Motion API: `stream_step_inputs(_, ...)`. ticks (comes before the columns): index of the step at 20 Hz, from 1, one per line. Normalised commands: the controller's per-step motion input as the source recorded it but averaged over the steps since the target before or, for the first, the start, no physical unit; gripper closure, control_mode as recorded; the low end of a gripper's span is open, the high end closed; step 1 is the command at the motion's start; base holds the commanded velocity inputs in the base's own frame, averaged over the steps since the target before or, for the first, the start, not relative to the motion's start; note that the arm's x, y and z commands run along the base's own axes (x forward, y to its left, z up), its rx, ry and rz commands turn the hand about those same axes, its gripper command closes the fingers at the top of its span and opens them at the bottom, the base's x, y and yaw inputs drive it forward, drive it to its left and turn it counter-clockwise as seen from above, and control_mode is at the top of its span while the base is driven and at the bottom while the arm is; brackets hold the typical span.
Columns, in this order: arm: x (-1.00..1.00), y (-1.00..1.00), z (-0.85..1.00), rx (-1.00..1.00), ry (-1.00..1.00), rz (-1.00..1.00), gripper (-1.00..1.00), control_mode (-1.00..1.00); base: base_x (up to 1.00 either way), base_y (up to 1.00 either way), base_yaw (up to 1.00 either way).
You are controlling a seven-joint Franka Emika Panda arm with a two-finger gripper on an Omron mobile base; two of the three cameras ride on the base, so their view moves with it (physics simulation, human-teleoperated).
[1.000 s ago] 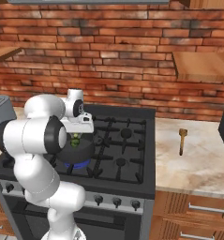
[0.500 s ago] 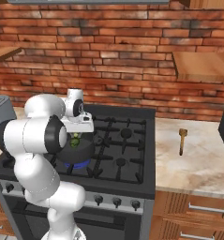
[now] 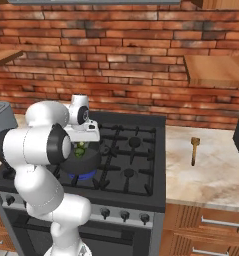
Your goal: Put the avocado and broccoli in the pot. Retrieve the spatula and lightly stir the vegetables in the pot.
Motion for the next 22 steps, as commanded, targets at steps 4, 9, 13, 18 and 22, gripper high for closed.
stream_step_inputs(4, -0.09, 0.00, 0.00, 0.00, 0.00, 0.00, -1.00, -1.00, 0.00, 0.00, 0.00)
stream_step_inputs(9, -0.14, 0.00, 0.12, 0.00, -0.01, 0.00, -1.00, -1.00, 0.00, 0.00, 0.00)
stream_step_inputs(13, -0.18, 0.00, 0.30, 0.00, -0.02, 0.00, -1.00, -1.00, 0.00, 0.00, 0.00)
stream_step_inputs(18, -0.54, 0.00, 0.25, 0.00, -0.04, 0.00, -1.00, -1.00, 0.00, 0.00, 0.00)
stream_step_inputs(22, -0.55, 0.00, 0.19, 0.00, -0.03, 0.00, -1.00, -1.00, 0.00, 0.00, 0.00)
